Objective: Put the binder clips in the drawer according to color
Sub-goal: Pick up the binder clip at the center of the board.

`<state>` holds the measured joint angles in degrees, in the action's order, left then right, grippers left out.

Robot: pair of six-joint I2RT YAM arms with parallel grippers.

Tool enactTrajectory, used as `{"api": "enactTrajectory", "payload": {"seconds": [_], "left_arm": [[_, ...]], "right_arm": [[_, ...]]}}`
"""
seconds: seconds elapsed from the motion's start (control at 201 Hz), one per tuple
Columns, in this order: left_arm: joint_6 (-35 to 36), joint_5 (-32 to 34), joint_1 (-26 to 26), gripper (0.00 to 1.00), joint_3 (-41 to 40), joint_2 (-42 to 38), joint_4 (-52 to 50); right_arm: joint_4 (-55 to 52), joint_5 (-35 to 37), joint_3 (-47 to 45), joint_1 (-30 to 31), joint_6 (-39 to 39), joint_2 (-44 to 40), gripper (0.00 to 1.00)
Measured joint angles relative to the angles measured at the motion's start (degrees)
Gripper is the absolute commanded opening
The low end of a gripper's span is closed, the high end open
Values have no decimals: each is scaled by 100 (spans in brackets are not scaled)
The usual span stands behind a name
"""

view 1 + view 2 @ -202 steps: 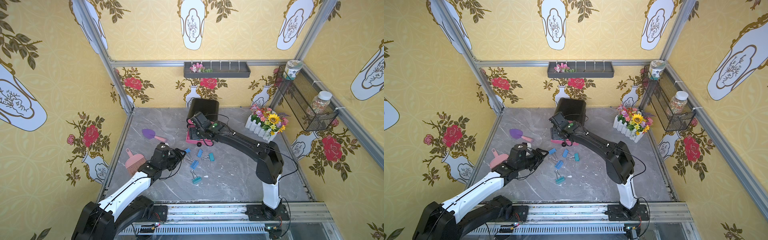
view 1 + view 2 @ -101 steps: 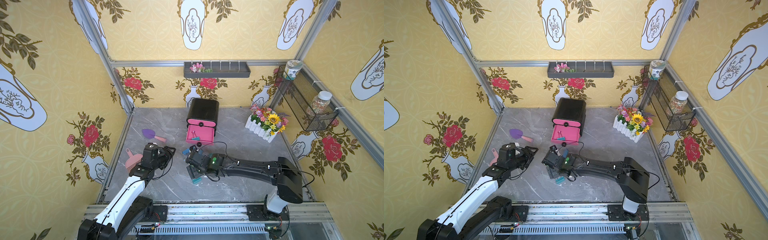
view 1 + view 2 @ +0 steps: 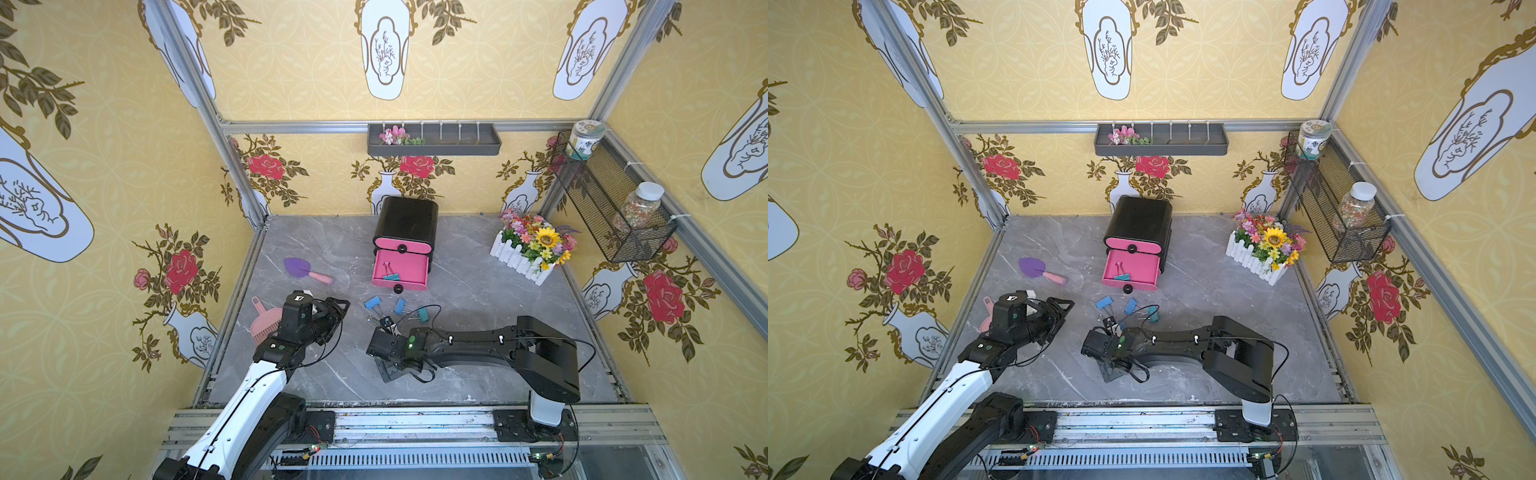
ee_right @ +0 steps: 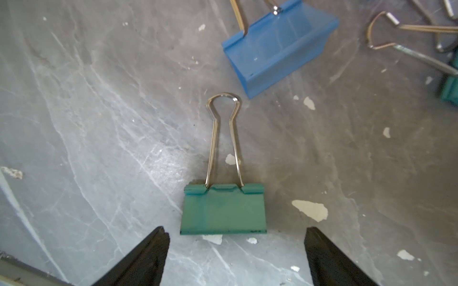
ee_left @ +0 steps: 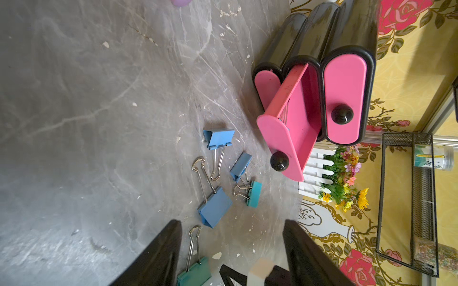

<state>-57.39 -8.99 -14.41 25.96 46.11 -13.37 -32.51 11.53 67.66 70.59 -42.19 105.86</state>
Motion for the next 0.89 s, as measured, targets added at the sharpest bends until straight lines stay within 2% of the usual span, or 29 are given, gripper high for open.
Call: {"api": "enactTrajectory", "payload": {"seconds": [0.194,0.518,0.807,0.891], "left_arm": [[-2,-15,0,71,-44,31,-7],[-2,-57,0,71,-48,144,7],[-2,-122,0,71,-68,210,26],[-2,-129,0,71,-83,232,50]], "right_arm": [[39,-74,114,63,0,133,80],[-24,-66,306,57,0,358,75],[-57,-37,313,-20,0,369,57],[-66,-22,313,-7,0,369,55]]}}
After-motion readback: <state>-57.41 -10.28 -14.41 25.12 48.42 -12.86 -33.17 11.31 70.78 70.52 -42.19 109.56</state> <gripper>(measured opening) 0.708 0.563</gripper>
